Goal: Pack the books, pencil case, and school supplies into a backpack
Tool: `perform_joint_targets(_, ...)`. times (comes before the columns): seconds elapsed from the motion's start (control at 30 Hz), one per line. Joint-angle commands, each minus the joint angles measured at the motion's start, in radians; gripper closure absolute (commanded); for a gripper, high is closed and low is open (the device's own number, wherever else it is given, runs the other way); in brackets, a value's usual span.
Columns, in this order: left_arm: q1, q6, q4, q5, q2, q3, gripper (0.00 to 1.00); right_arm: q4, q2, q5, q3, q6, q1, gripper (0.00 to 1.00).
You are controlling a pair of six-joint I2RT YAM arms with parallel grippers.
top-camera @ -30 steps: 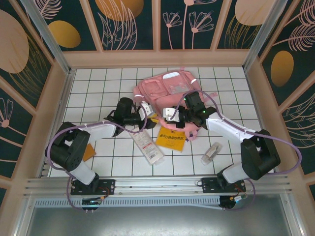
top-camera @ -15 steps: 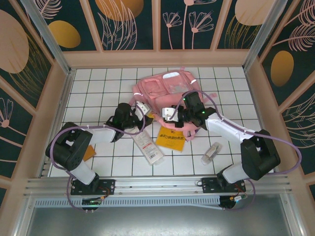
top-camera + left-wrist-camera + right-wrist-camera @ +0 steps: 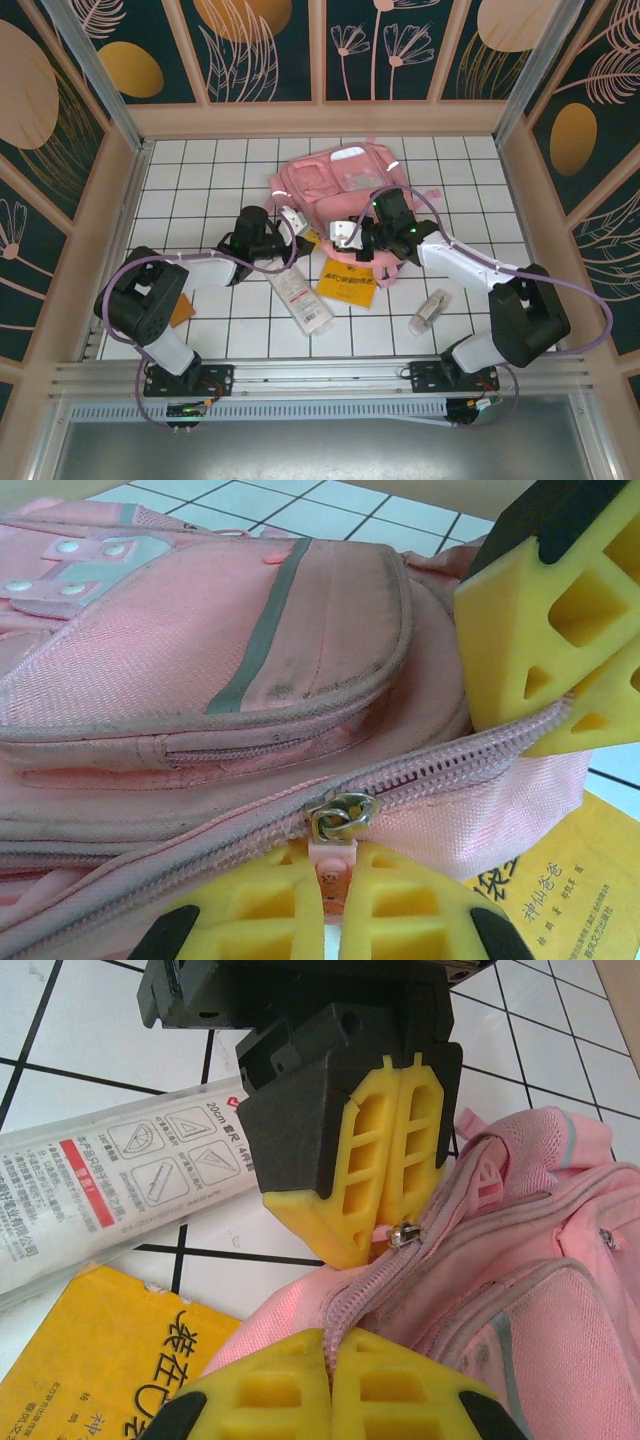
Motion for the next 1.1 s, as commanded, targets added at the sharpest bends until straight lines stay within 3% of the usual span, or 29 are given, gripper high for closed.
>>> perform_joint_targets(0.0,-0.004,0.042,0.012,-0.024,-0.031,0.008,1.00,0.066,-0.050,-0.043,-0.010,-0.004,0.020,1.00)
perform_joint_targets(0.23,0.058,-0.007,-0.018,-0.166,-0.069,-0.005,1.00,0.082,-0.049,-0.016,-0.045,-0.025,0.019,1.00)
perform_joint_targets(0.37,0.151,-0.109,-0.041,-0.236,-0.057,0.008,1.00,0.085,-0.045,-0.018,-0.048,-0.026,0.018,1.00)
perform_joint_targets(0.57,0.222,-0.261,-0.105,-0.376,0.041,0.077,1.00,0.076,-0.037,-0.026,-0.040,-0.026,0.019,1.00)
perform_joint_targets(0.77,0.240,-0.374,-0.064,-0.381,0.133,0.115,1.00,0.094,-0.047,-0.016,-0.052,-0.013,0.018,1.00)
perform_joint_targets(0.8,0.240,-0.361,-0.060,-0.366,0.136,0.121,0.99,0.117,-0.048,-0.008,-0.055,0.007,0.019,0.98)
perform_joint_targets(0.93,0.240,-0.271,0.020,-0.289,0.047,0.070,0.65,0.294,-0.070,0.093,-0.105,0.161,0.013,0.54)
perform_joint_targets(1.0,0.238,-0.160,-0.013,-0.191,-0.014,0.069,0.62,0.492,-0.094,0.197,-0.163,0.339,0.014,0.39)
perform_joint_targets(1.07,0.234,-0.030,-0.098,-0.064,-0.058,0.085,0.60,0.659,-0.132,0.321,-0.219,0.520,0.012,0.33)
